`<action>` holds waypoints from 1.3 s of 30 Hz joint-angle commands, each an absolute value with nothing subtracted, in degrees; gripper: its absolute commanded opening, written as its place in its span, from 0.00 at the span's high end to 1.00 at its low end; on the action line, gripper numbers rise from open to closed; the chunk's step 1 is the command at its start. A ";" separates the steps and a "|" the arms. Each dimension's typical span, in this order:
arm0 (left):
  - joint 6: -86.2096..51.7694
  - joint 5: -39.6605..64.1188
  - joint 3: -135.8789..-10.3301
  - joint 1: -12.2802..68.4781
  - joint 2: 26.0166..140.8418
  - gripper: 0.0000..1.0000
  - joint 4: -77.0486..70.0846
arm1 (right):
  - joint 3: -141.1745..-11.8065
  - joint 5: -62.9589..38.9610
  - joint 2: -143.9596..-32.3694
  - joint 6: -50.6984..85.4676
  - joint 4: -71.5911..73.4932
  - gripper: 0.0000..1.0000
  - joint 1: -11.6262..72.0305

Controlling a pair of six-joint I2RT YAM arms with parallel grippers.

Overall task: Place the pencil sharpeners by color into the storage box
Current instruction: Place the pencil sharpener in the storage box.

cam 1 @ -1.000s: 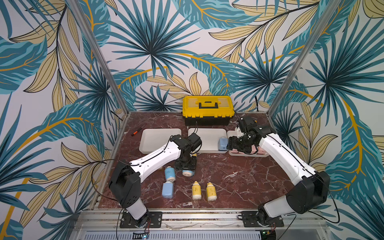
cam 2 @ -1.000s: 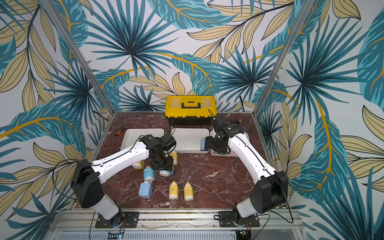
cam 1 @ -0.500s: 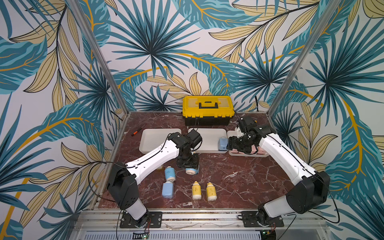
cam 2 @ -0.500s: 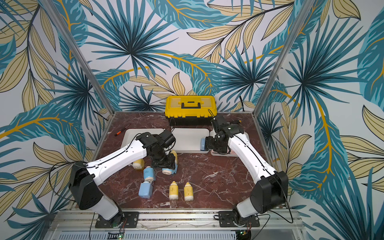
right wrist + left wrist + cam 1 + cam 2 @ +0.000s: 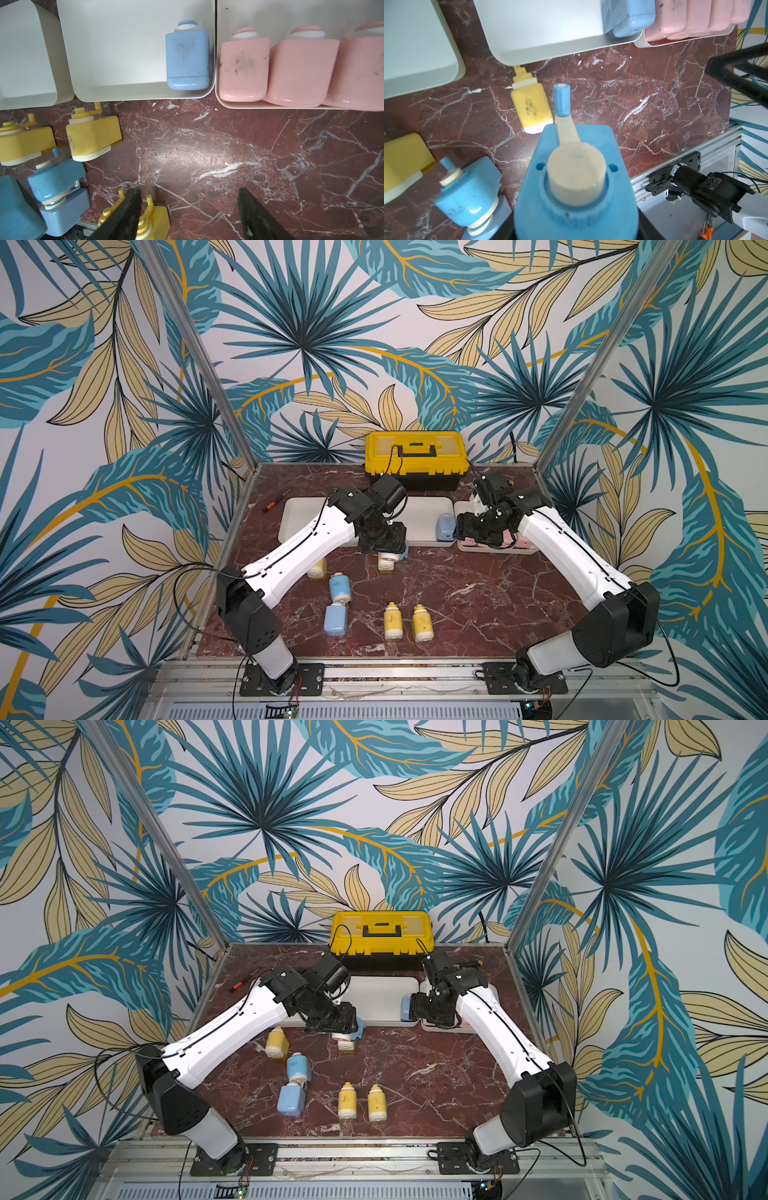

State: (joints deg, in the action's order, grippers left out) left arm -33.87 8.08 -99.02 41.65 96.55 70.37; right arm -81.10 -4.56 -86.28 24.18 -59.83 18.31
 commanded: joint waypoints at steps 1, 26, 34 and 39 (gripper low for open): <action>-30.91 5.19 -103.91 40.13 100.79 0.65 70.59 | -81.54 -4.56 -86.83 23.74 -60.55 0.25 18.11; -23.73 3.33 -131.91 30.02 131.25 0.65 73.66 | -79.92 -8.10 -93.24 24.83 -57.05 0.26 18.11; -23.47 4.57 -134.05 29.62 134.63 0.65 74.88 | -79.36 -8.71 -93.91 24.93 -56.25 0.26 18.11; -23.44 3.97 -133.80 29.59 134.96 0.65 75.63 | -78.86 -8.70 -94.12 24.96 -55.85 0.26 18.11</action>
